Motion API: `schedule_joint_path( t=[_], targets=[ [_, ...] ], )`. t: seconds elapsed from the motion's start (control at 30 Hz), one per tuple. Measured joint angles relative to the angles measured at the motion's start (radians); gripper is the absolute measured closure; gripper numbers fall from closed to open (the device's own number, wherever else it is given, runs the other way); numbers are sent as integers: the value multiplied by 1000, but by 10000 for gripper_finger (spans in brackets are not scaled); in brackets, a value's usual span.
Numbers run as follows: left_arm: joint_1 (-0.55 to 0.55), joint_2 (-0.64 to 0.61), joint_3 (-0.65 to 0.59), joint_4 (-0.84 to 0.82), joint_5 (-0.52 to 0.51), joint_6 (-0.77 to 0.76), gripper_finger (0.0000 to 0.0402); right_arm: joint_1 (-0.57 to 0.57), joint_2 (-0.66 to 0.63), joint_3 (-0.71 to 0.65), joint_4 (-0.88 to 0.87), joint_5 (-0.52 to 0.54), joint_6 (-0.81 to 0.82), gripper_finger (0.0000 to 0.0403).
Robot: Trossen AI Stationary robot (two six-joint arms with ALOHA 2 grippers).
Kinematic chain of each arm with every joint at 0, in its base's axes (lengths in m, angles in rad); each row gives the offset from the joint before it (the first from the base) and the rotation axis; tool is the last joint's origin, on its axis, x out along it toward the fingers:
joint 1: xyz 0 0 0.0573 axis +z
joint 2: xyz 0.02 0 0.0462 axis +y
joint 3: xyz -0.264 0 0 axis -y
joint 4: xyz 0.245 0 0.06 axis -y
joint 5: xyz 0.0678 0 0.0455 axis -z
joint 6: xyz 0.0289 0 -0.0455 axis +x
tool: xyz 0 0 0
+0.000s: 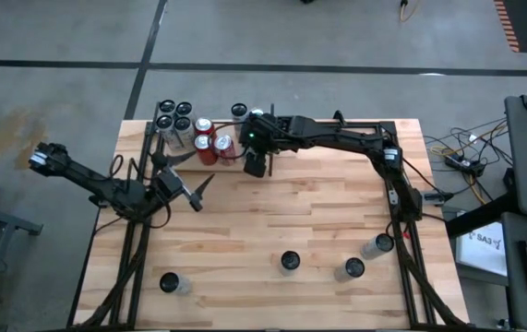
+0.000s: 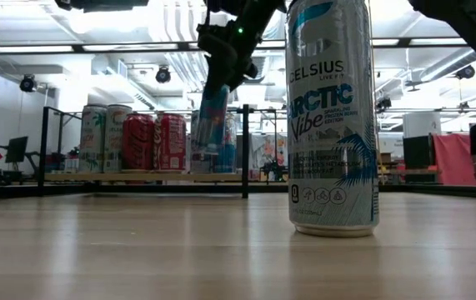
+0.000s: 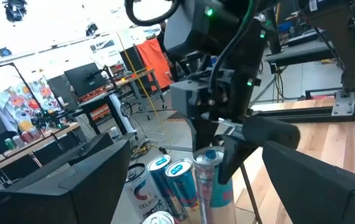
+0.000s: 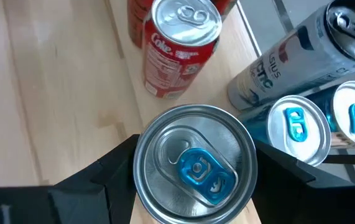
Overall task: Place canned beverage on shelf
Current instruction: Put the blue and silver soda can on the shelf aligned with the other blue and silver soda cans
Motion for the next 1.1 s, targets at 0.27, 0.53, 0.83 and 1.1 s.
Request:
schedule_joint_path(
  t=[0.27,0.53,0.83,1.1],
  targets=[
    [0,2,0,0,-2,10,52,-2,17,0,-22,-1,-3,173],
    [0,3,0,-1,-18,11,52,-9,42,0,-45,0,-7,173],
    [0,3,0,-4,-24,11,52,-26,65,0,-56,2,-12,173],
    [0,4,0,-10,-24,11,52,-32,67,0,-55,12,-12,100]
  ],
)
